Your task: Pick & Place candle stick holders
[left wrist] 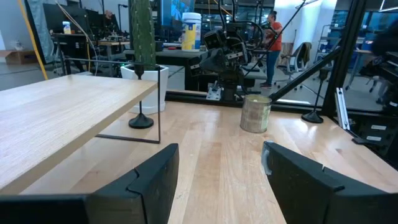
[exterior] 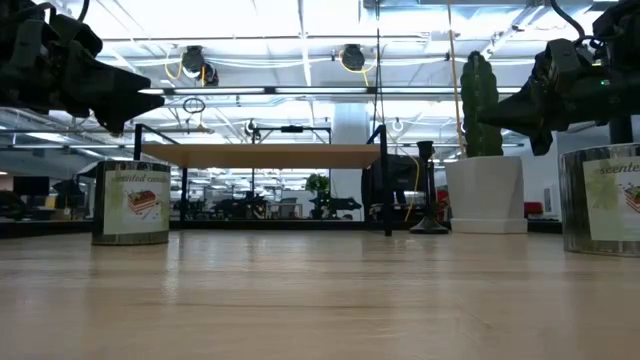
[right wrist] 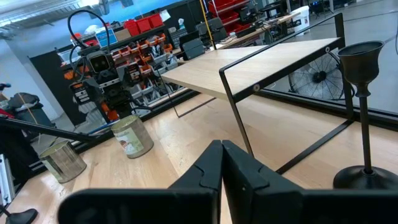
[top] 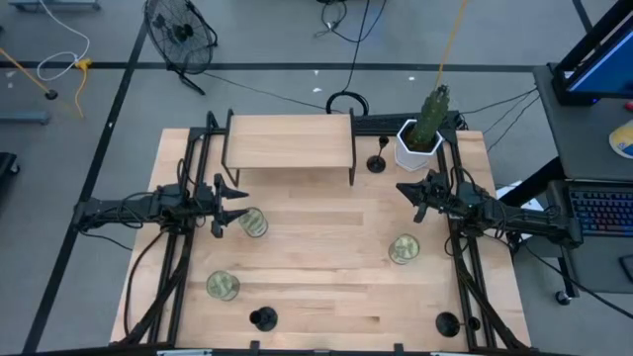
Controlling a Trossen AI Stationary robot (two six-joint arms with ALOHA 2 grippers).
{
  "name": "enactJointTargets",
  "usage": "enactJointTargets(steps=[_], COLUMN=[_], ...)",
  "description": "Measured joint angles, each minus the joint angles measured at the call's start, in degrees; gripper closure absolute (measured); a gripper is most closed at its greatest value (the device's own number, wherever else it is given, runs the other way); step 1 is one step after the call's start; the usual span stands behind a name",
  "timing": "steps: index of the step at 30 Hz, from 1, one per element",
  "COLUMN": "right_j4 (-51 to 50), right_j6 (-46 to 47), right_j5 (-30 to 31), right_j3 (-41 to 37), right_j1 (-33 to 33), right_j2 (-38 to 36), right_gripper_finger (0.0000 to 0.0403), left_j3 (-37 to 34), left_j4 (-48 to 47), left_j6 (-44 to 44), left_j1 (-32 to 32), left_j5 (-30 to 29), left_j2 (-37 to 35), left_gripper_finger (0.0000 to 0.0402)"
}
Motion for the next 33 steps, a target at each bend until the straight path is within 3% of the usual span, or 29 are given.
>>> enactJointTargets(steps=[26,33], right_j4=[-0.01,0.41], right_j6=[-0.03,-6.34], right_j5=[0.0,1.55], right_j3=[0.0,0.01], right_j1=[0.01,-0.13], right_j2=[0.01,0.02], right_gripper_finger=[0.0399,0.0399], left_j3=[0.0,0.0], left_j4=[0.0,-0.01], left_j6=[0.0,0.0], left_j1=[-0.01,-0.01], left_j5=[0.0,0.01], left_j2=[0.0,0.0], left_gripper_finger=[0.0163,0.0163])
